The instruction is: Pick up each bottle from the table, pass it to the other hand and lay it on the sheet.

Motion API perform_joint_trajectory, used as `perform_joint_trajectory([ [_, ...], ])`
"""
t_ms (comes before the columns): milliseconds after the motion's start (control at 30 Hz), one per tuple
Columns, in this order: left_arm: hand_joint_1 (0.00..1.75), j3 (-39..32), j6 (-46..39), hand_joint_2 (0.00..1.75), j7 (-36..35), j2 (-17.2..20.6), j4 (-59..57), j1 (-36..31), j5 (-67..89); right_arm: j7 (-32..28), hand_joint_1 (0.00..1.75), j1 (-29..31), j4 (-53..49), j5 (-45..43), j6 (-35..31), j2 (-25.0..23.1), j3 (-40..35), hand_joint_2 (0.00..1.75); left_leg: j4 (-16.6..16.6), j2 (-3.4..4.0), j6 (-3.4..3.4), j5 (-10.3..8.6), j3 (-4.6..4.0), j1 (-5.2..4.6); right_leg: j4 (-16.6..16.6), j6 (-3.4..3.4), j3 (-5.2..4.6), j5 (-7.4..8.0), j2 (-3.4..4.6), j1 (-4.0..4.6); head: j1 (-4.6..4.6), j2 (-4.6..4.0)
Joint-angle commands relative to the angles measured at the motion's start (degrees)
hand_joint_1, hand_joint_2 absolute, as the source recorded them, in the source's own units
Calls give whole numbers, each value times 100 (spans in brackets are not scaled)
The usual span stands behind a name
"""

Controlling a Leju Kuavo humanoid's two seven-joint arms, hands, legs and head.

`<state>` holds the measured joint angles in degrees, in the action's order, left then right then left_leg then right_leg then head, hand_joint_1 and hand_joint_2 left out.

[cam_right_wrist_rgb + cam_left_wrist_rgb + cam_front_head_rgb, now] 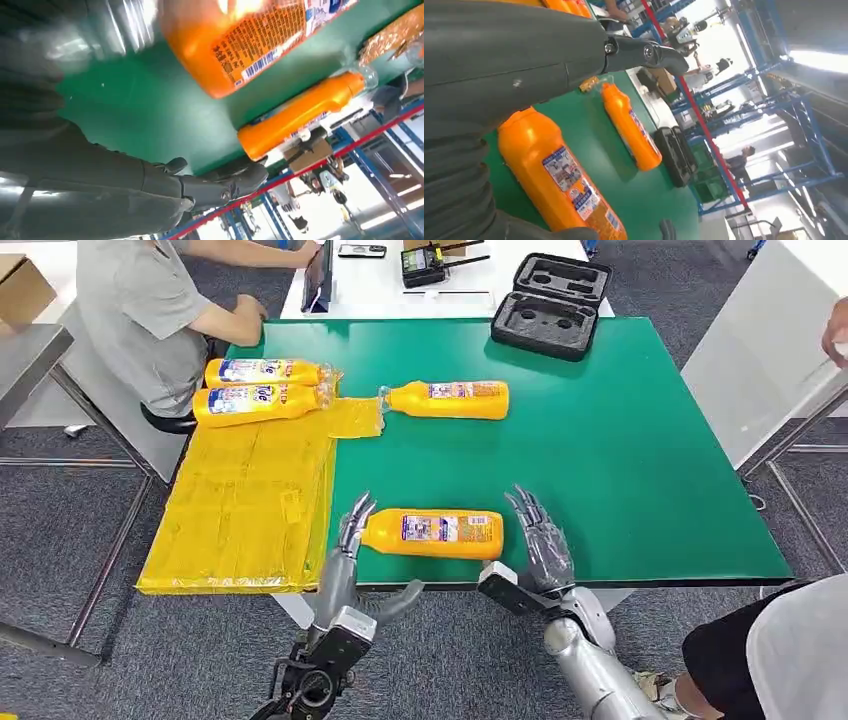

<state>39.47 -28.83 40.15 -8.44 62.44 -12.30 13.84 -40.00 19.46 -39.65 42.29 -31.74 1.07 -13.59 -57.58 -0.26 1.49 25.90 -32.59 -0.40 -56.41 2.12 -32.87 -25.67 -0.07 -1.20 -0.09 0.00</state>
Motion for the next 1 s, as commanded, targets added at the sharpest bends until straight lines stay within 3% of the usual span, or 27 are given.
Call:
perform_joint_trajectory([
  [33, 0, 243, -14, 175, -15, 142, -317, -259, -10, 0, 0, 396, 681, 28, 79, 9, -166, 175, -1, 9, -13, 5, 13, 13, 6, -13, 15, 1, 7, 14, 0, 0],
  [1000, 0, 350, 118, 175, -15, 39, -604, -463, -89, 88, 0, 310, -233, 725, 545, -103, -546, 175, -4, 8, -11, 4, 8, 10, 1, -12, 8, 0, 6, 11, 0, 0],
])
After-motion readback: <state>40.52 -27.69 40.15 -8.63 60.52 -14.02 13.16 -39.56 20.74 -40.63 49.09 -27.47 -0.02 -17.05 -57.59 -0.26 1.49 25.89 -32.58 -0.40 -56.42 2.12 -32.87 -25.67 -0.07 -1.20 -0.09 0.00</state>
